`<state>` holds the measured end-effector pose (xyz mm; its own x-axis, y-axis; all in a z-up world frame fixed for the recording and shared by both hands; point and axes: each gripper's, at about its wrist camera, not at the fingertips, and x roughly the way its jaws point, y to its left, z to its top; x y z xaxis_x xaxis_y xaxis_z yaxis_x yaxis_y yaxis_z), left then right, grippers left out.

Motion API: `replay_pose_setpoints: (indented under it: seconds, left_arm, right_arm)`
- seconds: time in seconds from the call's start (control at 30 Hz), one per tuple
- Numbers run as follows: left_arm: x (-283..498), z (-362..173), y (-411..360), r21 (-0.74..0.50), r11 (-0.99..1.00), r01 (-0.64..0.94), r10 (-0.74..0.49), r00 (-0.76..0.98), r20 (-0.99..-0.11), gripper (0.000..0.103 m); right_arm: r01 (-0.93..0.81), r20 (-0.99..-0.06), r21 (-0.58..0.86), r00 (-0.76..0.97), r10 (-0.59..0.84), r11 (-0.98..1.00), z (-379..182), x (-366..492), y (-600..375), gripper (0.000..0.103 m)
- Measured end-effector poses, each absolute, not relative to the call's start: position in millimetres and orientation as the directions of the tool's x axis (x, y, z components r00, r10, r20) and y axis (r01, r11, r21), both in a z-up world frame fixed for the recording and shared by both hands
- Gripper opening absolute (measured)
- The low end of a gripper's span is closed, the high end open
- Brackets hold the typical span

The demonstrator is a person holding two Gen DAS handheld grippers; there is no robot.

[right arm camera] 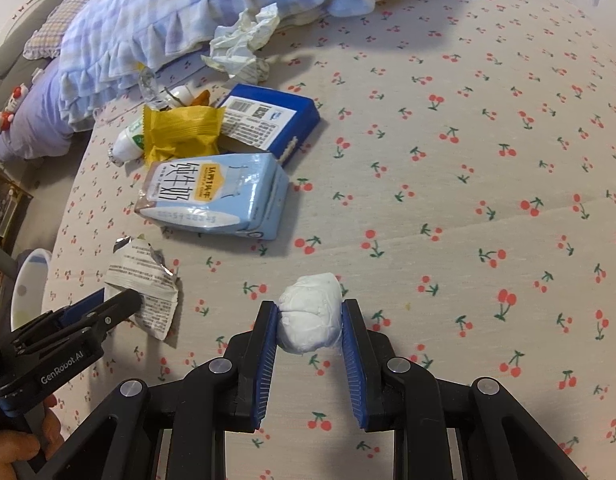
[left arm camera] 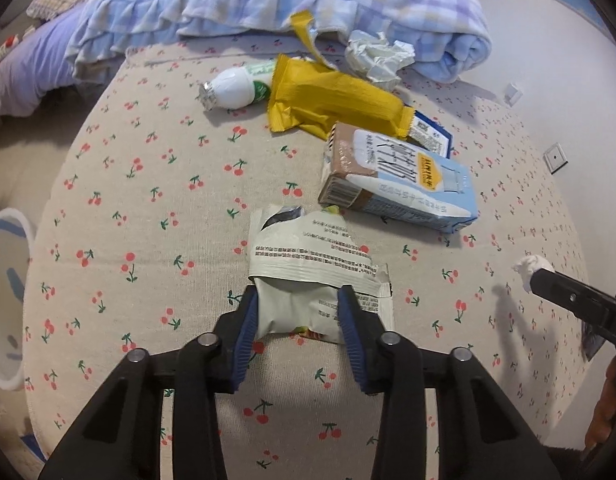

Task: Collect trash
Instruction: 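Grasp the white paper wrapper with the left tool while the right tool holds the tissue, then carry the paper wrapper and tissue over the white wastebasket with both tools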

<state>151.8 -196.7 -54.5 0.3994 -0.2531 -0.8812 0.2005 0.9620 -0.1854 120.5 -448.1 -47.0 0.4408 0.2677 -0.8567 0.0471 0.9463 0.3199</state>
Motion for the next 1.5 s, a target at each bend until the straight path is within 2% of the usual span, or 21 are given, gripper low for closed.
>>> replay_pose_setpoints:
  seconds: [0.57, 1.5]
  left_arm:
    - [148.2, -26.5, -144.2, -0.221, 0.966, 0.135, -0.258, 0.466, -0.846, 0.036]
    - [115.6, -19.3, 74.5, -0.240, 0.954, -0.181, -0.109, 0.534, -0.838, 0.037]
  right_arm:
    - [0.001, -0.833, 0.345, 0.461, 0.305, 0.939, -27.8, 129.8, -411.4, 0.029]
    - [-0.228, -0.825, 0.368, 0.368, 0.429, 0.902, -36.1, 157.0, -225.5, 0.029]
